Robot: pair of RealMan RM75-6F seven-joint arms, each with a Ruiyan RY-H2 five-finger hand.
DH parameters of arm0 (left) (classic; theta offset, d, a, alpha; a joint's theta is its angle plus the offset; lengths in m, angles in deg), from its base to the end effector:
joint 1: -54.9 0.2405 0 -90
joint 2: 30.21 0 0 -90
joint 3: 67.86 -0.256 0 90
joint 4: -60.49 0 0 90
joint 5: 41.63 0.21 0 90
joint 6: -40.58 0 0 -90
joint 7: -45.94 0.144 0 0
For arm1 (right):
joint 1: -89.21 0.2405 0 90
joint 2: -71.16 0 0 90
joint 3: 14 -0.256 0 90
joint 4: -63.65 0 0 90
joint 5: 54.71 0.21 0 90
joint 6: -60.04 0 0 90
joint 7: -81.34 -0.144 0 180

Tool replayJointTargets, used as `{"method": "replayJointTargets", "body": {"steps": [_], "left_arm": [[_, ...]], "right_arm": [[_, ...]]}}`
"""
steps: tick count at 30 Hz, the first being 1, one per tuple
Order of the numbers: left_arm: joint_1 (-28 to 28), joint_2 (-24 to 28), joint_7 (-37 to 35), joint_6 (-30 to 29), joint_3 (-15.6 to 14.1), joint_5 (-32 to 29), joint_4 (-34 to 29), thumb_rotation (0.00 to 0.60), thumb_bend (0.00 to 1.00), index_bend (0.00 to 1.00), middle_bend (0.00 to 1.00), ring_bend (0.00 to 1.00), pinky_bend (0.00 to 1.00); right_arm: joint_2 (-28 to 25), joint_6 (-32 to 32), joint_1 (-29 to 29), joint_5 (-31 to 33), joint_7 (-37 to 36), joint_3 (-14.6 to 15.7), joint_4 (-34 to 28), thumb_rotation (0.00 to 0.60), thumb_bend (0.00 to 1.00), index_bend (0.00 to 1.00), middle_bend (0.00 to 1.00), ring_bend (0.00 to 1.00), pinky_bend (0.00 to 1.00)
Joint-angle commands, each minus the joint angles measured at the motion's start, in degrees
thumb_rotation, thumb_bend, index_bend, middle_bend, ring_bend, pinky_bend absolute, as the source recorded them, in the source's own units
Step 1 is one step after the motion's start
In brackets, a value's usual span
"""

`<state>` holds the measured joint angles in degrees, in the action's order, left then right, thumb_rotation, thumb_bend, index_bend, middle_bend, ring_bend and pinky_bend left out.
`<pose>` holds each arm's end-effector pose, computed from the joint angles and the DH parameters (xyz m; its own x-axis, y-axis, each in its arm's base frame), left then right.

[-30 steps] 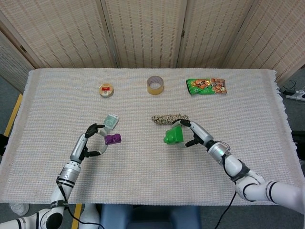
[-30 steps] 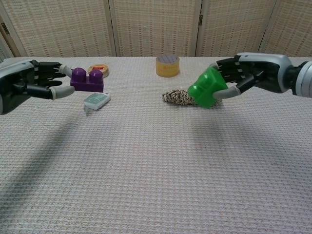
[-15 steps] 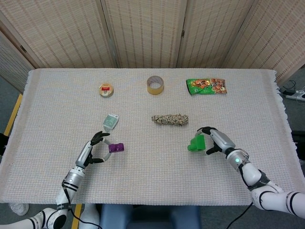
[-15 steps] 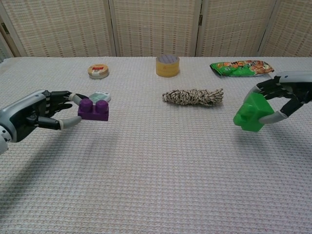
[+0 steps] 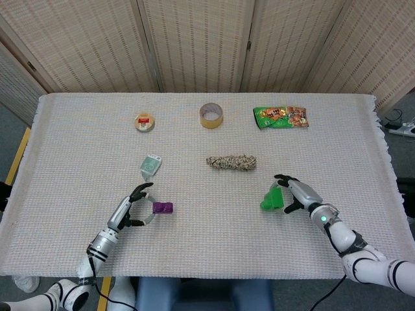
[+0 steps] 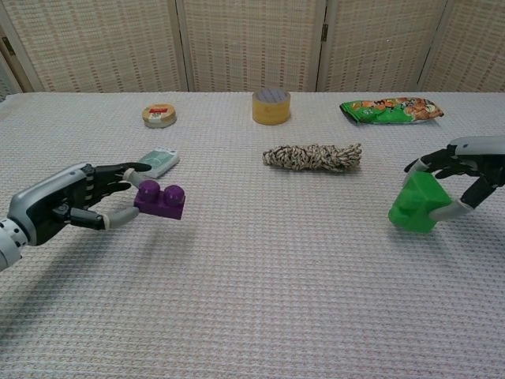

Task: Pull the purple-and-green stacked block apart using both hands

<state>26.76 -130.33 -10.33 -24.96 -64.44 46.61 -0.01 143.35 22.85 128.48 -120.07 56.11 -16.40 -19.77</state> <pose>-0.2375 0.2911 -0.0494 -0.4789 0.4297 0.7655 0.8302 -0.0615 0.5540 -0.2588 -0.3309 0.0415 -0.0202 -0.5989 0.8006 -0.9980 0.0594 0.0192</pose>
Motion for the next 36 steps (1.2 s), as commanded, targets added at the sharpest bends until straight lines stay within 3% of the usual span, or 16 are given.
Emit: {"method": "replayJointTargets", "body": {"steps": [1, 3, 9, 16, 19, 21, 24, 28, 32, 36], "left_arm": [[0.0, -0.1, -1.2, -1.3, -0.6, 0.8, 0.8, 0.6, 0.45, 0.09, 0.01, 0.0, 0.0], [-0.1, -0.1, -1.9, -1.9, -0.6, 1.0, 0.8, 0.6, 0.41, 0.0, 0.0, 0.0, 0.0], [0.1, 1.3, -1.3, -3.9, -0.2, 1.2, -0.9, 0.6, 0.36, 0.0, 0.0, 0.0, 0.0], [1.1, 9.9, 5.3, -8.4, 0.1, 2.7, -8.1, 0.6, 0.36, 0.0, 0.0, 0.0, 0.0], [2.0, 15.9, 9.9, -9.3, -0.4, 2.9, -12.8, 0.6, 0.36, 0.0, 0.0, 0.0, 0.0], [3.1, 20.2, 13.6, -10.1, -0.9, 2.8, -15.8, 0.6, 0.36, 0.0, 0.0, 0.0, 0.0], [5.2, 26.4, 19.5, -10.6, -2.2, 1.9, -20.6, 0.6, 0.36, 0.01, 0.0, 0.0, 0.0], [9.5, 35.1, 31.4, -10.4, -5.5, -1.1, -27.7, 0.6, 0.32, 0.0, 0.0, 0.0, 0.0], [15.4, 36.7, 50.0, -16.2, -5.9, -6.8, -30.7, 0.6, 0.31, 0.0, 0.0, 0.0, 0.0], [20.3, 35.2, 58.6, -22.4, -5.7, -9.9, -31.8, 0.6, 0.28, 0.0, 0.0, 0.0, 0.0]], "right_arm": [[-1.1, 1.4, -0.5, -2.6, -2.5, -0.7, -0.6, 0.6, 0.29, 0.0, 0.0, 0.0, 0.0], [-2.1, 1.4, -0.8, -4.5, -4.4, -1.2, -1.2, 0.6, 0.29, 0.0, 0.0, 0.0, 0.0], [-7.0, -0.9, -2.5, -12.1, -10.9, -1.6, -4.6, 0.6, 0.29, 0.0, 0.0, 0.0, 0.0], [-14.2, -12.2, -7.1, -21.5, -16.2, -1.0, -9.3, 0.6, 0.29, 0.0, 0.0, 0.0, 0.0], [-15.1, -19.8, -10.7, -22.8, -9.1, -0.7, -9.7, 0.6, 0.29, 0.0, 0.0, 0.0, 0.0], [-15.1, -24.5, -13.5, -21.8, -0.5, -0.7, -10.7, 0.6, 0.29, 0.0, 0.0, 0.0, 0.0], [-14.1, -31.4, -17.9, -18.7, 15.3, -0.7, -13.3, 0.6, 0.29, 0.0, 0.0, 0.0, 0.0], [-7.7, -45.3, -24.9, -14.3, 35.8, -1.7, -14.3, 0.6, 0.29, 0.0, 0.0, 0.0, 0.0], [-2.6, -53.5, -29.5, -14.0, 44.1, -1.3, -12.0, 0.6, 0.29, 0.0, 0.0, 0.0, 0.0], [0.2, -58.4, -32.6, -14.0, 45.1, -1.4, -8.5, 0.6, 0.29, 0.0, 0.0, 0.0, 0.0]]}}
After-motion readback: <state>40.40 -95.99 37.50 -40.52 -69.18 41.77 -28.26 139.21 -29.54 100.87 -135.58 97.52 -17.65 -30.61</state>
